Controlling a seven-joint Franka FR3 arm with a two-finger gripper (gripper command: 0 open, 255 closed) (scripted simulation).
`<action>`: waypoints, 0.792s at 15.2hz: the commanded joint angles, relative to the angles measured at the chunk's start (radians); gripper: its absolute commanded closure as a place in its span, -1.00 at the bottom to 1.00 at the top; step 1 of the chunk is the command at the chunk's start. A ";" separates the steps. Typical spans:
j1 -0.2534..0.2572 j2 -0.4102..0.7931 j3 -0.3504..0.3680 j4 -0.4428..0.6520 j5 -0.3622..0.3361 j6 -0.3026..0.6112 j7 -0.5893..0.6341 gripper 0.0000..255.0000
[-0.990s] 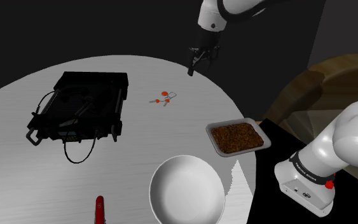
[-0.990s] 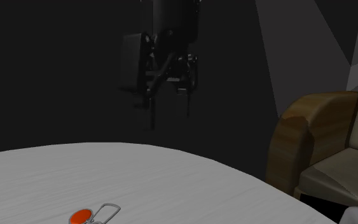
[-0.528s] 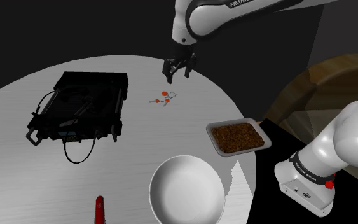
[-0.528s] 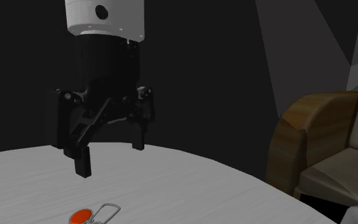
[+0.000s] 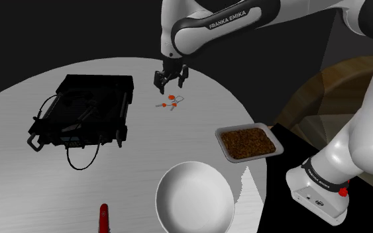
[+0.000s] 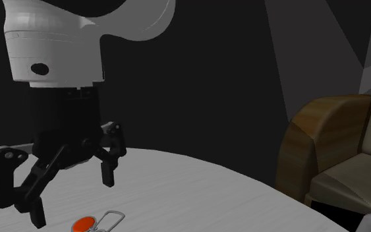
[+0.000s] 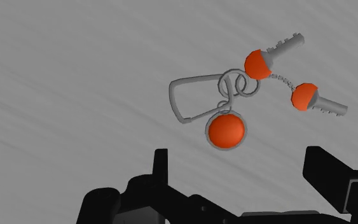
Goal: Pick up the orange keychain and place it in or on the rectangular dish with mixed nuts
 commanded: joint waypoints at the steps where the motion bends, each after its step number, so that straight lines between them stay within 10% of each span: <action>1: 0.003 0.014 -0.002 -0.011 -0.005 0.024 0.006 -1.00; 12: 0.005 0.037 -0.006 -0.027 -0.014 0.063 0.011 -1.00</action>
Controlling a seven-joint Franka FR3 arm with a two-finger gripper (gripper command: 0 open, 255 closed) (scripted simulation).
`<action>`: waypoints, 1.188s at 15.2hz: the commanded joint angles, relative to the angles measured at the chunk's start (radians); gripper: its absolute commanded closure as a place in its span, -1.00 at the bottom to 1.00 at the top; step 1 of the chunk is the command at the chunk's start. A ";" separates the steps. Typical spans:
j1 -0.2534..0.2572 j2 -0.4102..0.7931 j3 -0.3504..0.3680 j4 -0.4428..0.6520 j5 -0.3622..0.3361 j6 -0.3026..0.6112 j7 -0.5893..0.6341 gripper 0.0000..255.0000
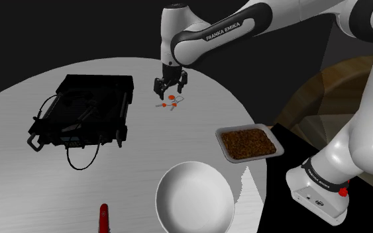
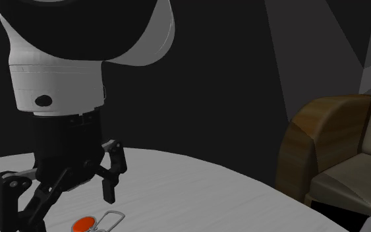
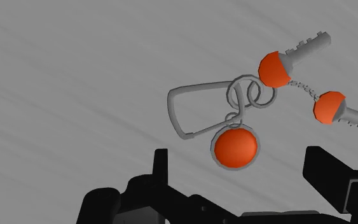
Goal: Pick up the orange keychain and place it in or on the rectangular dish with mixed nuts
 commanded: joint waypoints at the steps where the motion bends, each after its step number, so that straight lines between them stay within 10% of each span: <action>1: 0.000 0.000 0.000 0.000 0.000 0.000 0.000 1.00; 18: -0.004 -0.047 0.007 0.043 0.017 -0.089 -0.011 1.00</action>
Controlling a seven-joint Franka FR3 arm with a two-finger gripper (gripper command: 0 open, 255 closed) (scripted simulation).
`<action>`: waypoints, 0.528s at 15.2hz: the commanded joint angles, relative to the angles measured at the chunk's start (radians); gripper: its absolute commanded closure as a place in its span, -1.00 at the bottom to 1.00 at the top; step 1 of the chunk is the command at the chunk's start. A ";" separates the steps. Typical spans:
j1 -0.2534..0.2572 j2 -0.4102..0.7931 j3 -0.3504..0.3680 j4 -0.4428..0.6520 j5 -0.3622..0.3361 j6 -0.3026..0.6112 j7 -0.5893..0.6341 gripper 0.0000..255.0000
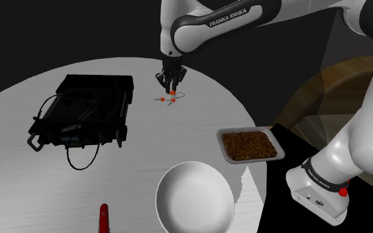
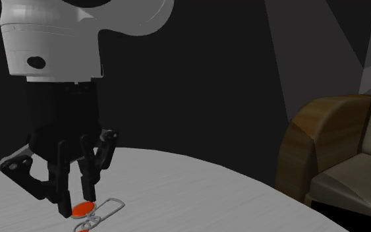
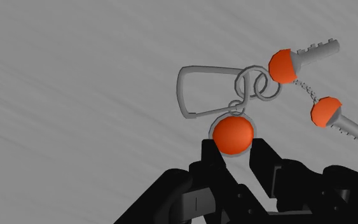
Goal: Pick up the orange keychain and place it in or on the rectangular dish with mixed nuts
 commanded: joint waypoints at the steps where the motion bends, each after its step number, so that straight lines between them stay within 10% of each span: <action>1: -0.001 -0.012 0.002 0.012 0.004 -0.024 -0.003 1.00; 8: -0.003 -0.043 0.006 0.064 0.015 -0.106 -0.011 1.00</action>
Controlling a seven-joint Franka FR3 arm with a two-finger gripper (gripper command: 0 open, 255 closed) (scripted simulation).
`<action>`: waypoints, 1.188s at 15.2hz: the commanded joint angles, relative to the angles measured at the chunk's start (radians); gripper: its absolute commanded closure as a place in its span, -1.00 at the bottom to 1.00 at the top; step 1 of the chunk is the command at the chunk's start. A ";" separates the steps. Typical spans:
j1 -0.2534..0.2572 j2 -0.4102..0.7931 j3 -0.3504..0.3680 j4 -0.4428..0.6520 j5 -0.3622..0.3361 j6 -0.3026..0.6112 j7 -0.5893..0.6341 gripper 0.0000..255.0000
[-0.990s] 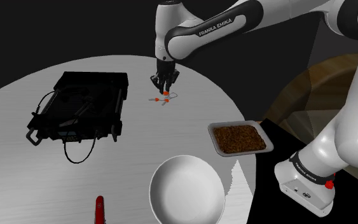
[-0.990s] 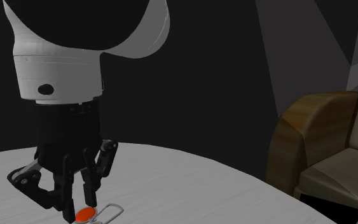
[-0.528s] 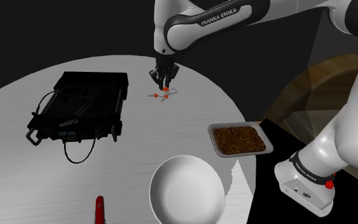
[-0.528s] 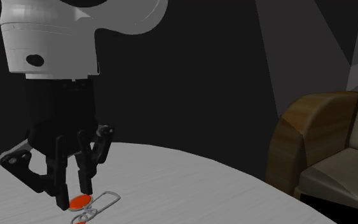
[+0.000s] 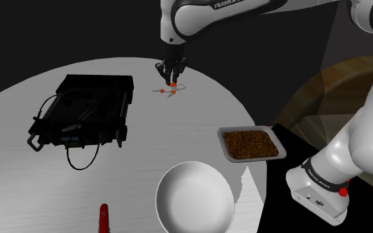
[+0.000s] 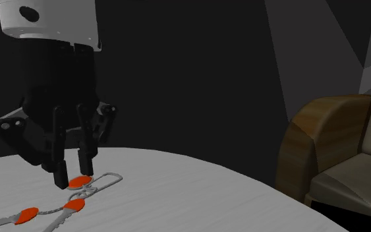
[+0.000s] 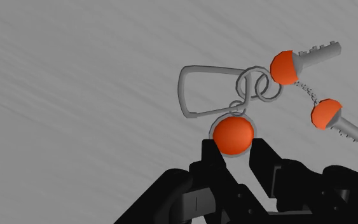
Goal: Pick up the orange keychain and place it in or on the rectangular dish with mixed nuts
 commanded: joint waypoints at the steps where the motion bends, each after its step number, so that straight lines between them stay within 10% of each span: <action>1: 0.000 -0.008 0.002 0.018 0.003 -0.026 -0.001 1.00; 8: 0.000 -0.027 0.004 0.079 0.010 -0.105 -0.006 1.00; 18: -0.021 -0.443 0.019 -0.433 0.130 0.007 -0.044 1.00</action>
